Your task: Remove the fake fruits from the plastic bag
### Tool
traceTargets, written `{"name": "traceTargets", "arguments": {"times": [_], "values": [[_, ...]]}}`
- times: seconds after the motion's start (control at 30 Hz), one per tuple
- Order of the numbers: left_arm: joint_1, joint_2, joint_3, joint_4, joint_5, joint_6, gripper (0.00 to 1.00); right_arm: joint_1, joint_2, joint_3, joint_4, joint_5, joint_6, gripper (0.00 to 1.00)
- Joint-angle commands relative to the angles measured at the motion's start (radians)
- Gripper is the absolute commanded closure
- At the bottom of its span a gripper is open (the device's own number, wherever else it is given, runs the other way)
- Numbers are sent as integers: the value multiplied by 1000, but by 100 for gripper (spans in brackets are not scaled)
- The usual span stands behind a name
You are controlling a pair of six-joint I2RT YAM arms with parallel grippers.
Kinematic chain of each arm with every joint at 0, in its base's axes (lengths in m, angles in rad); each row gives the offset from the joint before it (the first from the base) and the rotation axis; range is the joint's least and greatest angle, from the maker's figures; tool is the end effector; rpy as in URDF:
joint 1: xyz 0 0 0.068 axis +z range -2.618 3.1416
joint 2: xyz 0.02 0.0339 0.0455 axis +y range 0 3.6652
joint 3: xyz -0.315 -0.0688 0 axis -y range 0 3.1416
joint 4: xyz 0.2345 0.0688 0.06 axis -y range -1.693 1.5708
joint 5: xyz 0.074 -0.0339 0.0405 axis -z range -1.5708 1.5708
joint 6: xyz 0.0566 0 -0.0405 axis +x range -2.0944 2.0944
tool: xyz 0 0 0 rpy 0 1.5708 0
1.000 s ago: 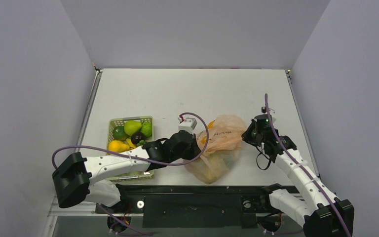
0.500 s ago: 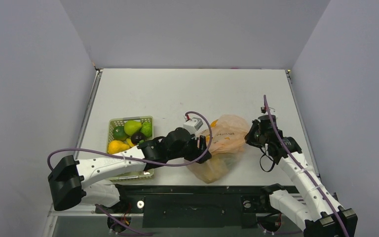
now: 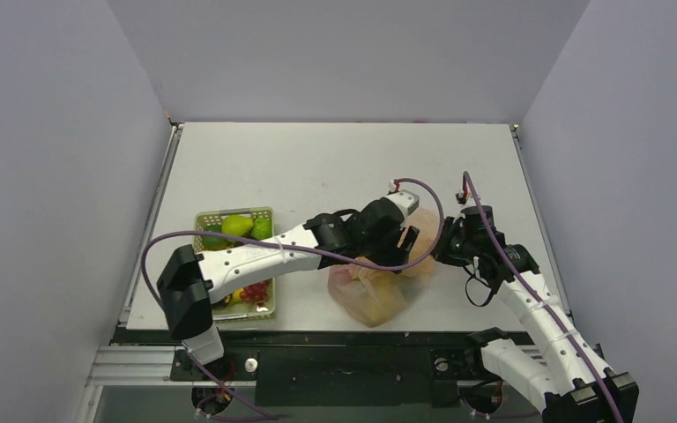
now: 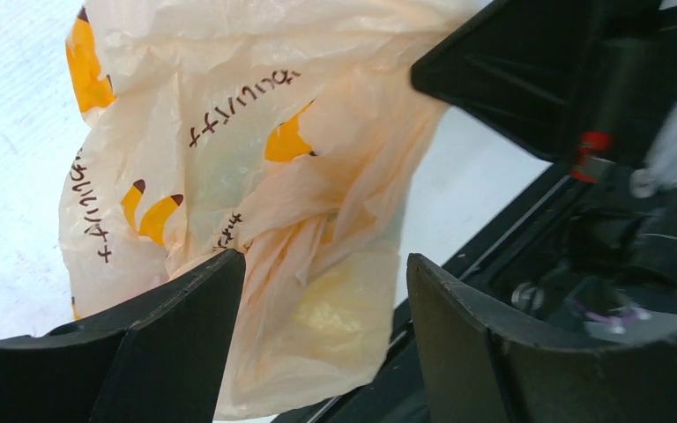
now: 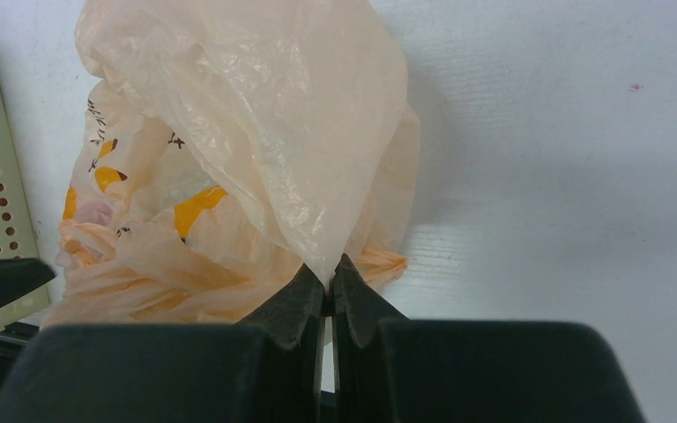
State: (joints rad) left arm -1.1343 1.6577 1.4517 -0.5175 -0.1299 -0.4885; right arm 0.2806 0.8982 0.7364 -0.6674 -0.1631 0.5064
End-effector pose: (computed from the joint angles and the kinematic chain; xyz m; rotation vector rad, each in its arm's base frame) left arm 0.1701 -0.3473 0.3519 0.6904 2.2836 -0.6731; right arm 0.1440 0.0511 0.2856 0.1995 2.4536 0.5525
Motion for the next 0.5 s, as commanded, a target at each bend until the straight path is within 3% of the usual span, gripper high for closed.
{"name": "traceTargets", "arguments": {"times": [0.0,0.33,0.4,0.47], "values": [[-49,84,137,-213,-112,70,34,-7,-26,11,33,-32,-17,100],[-61,188,201,-334,-254,20,38,-8,-22,-7,46,-49,12,100],[-61,211,221,-355,-283,14,44,-8,-20,-13,51,-76,33,100],[-61,224,237,-376,-319,-2,60,-8,-25,-15,53,-84,47,100]]}}
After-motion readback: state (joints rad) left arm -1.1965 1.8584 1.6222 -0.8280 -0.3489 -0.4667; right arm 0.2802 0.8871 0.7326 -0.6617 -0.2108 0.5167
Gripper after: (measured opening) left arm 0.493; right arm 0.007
